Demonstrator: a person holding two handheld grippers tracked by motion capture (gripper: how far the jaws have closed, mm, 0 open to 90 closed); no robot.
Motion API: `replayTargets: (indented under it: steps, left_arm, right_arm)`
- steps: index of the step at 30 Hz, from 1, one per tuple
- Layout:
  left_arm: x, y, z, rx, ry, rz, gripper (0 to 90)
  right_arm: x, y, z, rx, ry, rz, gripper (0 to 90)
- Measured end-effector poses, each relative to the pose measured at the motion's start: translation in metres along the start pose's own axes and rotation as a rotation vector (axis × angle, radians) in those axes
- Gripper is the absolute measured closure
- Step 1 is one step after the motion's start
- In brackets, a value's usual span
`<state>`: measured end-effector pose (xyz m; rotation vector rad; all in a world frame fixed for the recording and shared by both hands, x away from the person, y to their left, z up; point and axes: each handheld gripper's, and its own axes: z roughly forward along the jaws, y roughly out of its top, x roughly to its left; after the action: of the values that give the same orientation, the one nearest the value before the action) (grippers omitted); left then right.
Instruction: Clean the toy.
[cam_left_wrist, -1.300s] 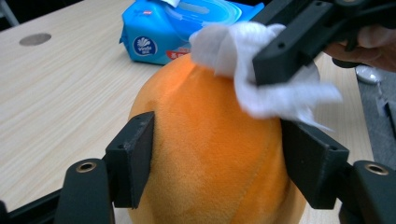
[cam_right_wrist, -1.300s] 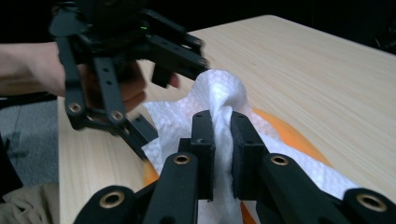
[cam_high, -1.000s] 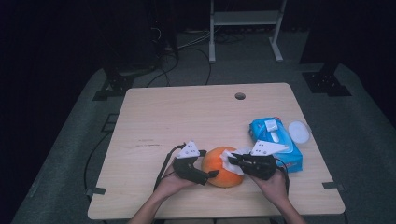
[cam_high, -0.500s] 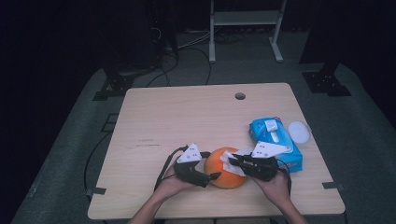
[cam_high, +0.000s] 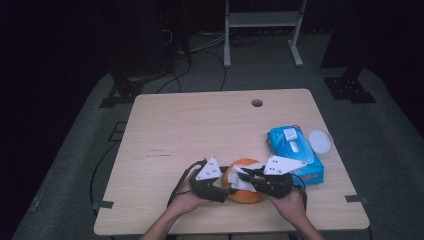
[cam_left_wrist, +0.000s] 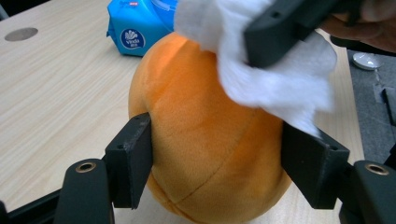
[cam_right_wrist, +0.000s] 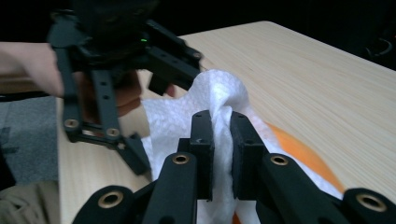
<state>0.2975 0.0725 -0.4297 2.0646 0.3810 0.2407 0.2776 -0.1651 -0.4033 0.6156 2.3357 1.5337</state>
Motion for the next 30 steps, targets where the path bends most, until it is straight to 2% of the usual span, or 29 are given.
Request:
replayTargets:
  steps: [3,5,8,10,13,14,16,19,22,24,27,30]
  left_arm:
    - [0.004,-0.002,-0.002,-0.009,-0.025,-0.024,29.9]
    - [0.005,-0.003,-0.004,-0.027,-0.044,-0.043,29.4]
    - [0.006,-0.002,-0.005,-0.039,-0.042,-0.042,32.4]
    - [0.004,-0.003,-0.003,-0.033,-0.035,-0.037,32.9]
    - [0.002,-0.002,-0.002,-0.02,-0.033,-0.016,33.0]
    - [0.0,-0.002,-0.001,-0.014,-0.03,-0.004,33.0]
    - [-0.001,-0.002,0.0,-0.007,-0.025,0.004,33.0]
    - [0.001,-0.003,-0.001,-0.009,-0.03,-0.004,32.5]
    - [0.004,-0.004,0.0,-0.015,-0.034,-0.025,30.3]
    - [0.006,-0.004,0.004,-0.006,-0.043,-0.063,18.9]
    - [0.007,-0.005,0.008,0.009,-0.056,-0.097,12.6]
    - [0.008,-0.005,0.01,-0.001,-0.078,-0.13,10.1]
  right_arm:
    - [-0.011,-0.004,-0.004,0.006,-0.02,0.053,80.3]
    - [-0.018,-0.008,-0.007,0.016,-0.044,0.065,80.3]
    - [-0.021,-0.011,-0.012,0.015,-0.057,0.085,80.3]
    - [-0.017,-0.009,-0.011,0.014,-0.058,0.069,80.5]
    - [-0.009,-0.006,-0.008,0.01,-0.034,0.048,80.5]
    - [0.0,-0.001,-0.001,0.012,-0.004,0.0,80.4]
    - [0.006,0.002,0.001,0.029,-0.016,-0.04,80.4]
    - [-0.003,0.002,-0.004,0.024,-0.049,-0.015,80.5]
    - [-0.012,-0.002,-0.009,0.042,-0.08,0.006,80.5]
    - [-0.019,-0.009,-0.014,0.067,-0.072,0.041,80.5]
    - [-0.018,-0.009,-0.016,0.081,-0.056,0.033,80.4]
    - [-0.015,-0.01,-0.018,0.097,-0.039,0.023,80.5]
